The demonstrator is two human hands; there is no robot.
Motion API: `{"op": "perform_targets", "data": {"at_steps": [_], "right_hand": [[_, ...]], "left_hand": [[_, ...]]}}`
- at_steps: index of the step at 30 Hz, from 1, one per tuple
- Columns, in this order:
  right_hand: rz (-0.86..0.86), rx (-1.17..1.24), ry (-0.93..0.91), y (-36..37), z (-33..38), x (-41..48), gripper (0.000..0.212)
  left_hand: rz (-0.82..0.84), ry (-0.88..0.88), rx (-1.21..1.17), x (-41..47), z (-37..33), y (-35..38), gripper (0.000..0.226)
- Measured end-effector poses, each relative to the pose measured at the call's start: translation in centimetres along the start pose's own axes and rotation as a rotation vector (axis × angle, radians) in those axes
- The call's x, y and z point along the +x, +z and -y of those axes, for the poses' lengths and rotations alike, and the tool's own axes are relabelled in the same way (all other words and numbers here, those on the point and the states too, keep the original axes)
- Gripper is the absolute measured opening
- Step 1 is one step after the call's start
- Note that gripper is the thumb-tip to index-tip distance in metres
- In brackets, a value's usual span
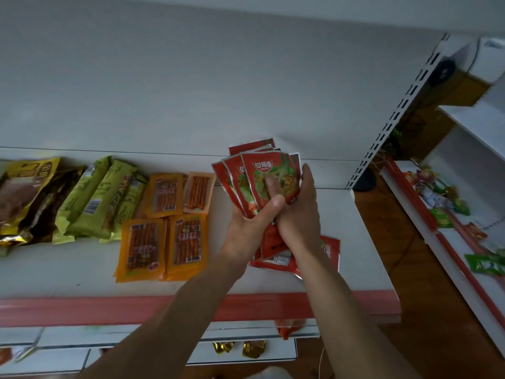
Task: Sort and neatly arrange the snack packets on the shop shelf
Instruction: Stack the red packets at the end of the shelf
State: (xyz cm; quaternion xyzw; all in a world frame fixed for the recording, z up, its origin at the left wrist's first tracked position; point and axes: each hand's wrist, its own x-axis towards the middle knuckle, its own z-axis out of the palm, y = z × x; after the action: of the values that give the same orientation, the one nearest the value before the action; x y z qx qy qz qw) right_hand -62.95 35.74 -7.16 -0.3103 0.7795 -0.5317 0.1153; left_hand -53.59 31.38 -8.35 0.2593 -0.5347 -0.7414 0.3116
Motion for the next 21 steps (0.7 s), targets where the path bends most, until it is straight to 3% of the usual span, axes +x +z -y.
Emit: {"op": "perform_targets", "data": {"at_steps": [2, 5, 8, 13, 16, 21], "right_hand": [[0.063, 0.088, 0.023, -0.7, -0.2, 0.3, 0.063], [0.193, 0.226, 0.182, -2.5, -1.0, 1.1, 0.102], [0.266, 0.283, 0.161, -3.0, -1.1, 1.4, 0.085], [0.099, 0.229, -0.042, -2.2, -0.6, 2.4, 0.052], [0.094, 0.239, -0.078, -1.7, -1.4, 3.0, 0.057], [0.167, 0.265, 0.071, -0.1, -4.8, 3.0, 0.070]], "left_hand": [[0.019, 0.017, -0.010, 0.3, -0.1, -0.8, 0.055], [0.039, -0.003, -0.016, 0.8, -0.2, -2.2, 0.035], [0.068, 0.031, 0.041, 1.5, -0.4, -2.6, 0.035], [0.158, 0.211, 0.201, 4.2, -2.5, -3.0, 0.054], [0.135, 0.190, 0.239, 6.0, -1.7, -3.9, 0.080], [0.140, 0.063, 0.253, 5.9, 2.7, -4.8, 0.103]]}}
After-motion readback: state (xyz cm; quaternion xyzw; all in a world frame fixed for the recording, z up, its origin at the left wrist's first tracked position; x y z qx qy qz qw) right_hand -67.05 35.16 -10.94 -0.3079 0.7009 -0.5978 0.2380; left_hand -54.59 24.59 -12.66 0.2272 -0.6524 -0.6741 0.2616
